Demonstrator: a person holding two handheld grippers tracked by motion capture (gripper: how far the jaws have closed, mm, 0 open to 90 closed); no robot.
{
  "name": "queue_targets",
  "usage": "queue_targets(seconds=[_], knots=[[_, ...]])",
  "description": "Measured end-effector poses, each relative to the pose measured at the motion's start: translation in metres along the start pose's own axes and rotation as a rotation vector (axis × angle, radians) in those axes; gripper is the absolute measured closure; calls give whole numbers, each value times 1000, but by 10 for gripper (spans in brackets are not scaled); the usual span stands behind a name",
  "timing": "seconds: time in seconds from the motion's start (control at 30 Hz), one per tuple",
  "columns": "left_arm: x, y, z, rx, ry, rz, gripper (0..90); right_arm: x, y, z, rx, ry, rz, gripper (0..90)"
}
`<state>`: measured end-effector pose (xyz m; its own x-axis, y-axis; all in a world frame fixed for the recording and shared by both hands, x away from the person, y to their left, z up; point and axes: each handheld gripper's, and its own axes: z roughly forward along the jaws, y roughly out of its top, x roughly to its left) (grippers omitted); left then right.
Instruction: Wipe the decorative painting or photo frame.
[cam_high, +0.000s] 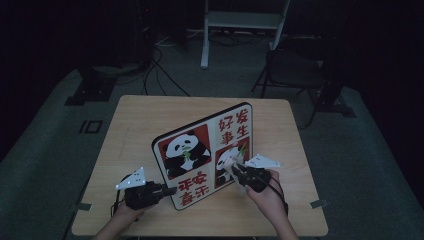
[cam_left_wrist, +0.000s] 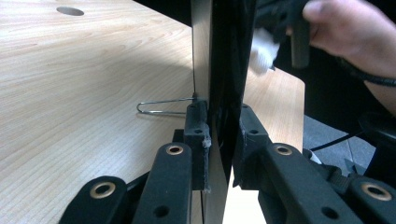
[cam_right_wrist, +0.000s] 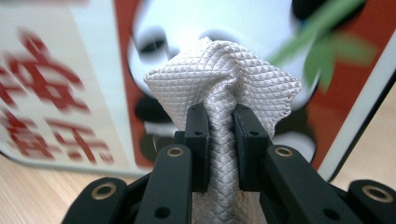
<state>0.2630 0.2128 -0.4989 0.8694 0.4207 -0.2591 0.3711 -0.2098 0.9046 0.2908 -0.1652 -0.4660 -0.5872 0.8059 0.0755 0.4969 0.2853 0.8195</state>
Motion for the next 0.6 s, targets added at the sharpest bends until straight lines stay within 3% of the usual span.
queue_targets(seconds=[0.27, 0.6], knots=[[0, 0, 0, 0, 0, 0, 794, 7, 41, -24, -127, 7, -32, 779], [0, 0, 0, 1, 1, -2, 794, 15, 74, -43, -248, 17, -50, 779]])
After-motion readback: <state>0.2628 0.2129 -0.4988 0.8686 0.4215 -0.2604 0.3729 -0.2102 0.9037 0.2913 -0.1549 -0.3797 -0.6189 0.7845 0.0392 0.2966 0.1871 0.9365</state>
